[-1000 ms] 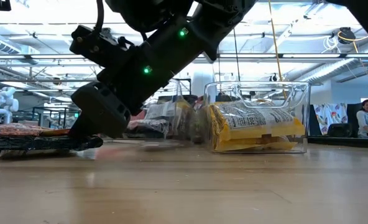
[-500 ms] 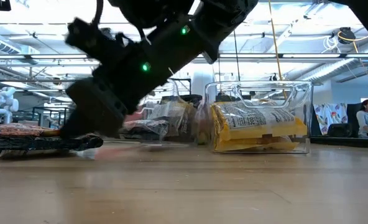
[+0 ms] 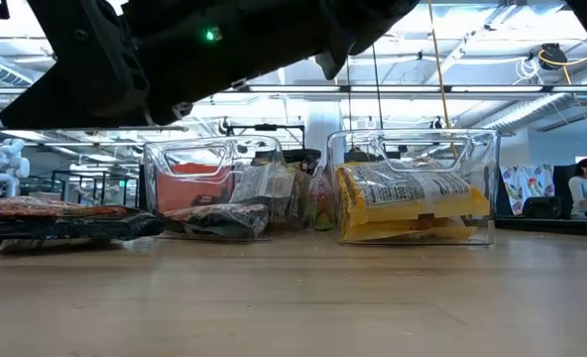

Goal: Sort Maruchan noodles
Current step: Put the black noodle pack into the left transparent bin

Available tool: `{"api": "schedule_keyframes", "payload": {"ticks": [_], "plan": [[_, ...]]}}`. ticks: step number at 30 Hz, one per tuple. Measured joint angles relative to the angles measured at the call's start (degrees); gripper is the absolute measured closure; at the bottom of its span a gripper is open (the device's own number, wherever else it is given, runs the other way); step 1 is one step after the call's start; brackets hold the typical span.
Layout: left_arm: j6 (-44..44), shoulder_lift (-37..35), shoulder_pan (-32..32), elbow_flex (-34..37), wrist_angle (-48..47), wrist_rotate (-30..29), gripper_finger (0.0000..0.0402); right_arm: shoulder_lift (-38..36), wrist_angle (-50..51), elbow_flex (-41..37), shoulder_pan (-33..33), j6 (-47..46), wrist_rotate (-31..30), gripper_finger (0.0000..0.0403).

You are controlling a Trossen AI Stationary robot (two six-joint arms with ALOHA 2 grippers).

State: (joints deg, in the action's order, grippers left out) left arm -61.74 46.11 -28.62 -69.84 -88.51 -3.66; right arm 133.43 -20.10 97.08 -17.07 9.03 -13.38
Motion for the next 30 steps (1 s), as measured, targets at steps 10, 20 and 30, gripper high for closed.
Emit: {"api": "schedule_keyframes", "payload": {"ticks": [10, 20, 30], "plan": [[1.5, -0.2, 0.0, 0.0, -1.5, 1.2, 0.0396, 0.0, 0.0, 2.5, 1.5, -0.5, 2.9, 0.0291], [1.8, -0.2, 0.0, 0.0, -1.5, 1.2, 0.0396, 7.8, 5.2, 14.2, 0.9, 2.5, 4.0, 0.0291], [1.7, -0.2, 0.0, 0.0, -1.5, 1.2, 0.0396, 11.0, 22.3, 18.4, 0.7, 4.2, 1.4, 0.0291]]}}
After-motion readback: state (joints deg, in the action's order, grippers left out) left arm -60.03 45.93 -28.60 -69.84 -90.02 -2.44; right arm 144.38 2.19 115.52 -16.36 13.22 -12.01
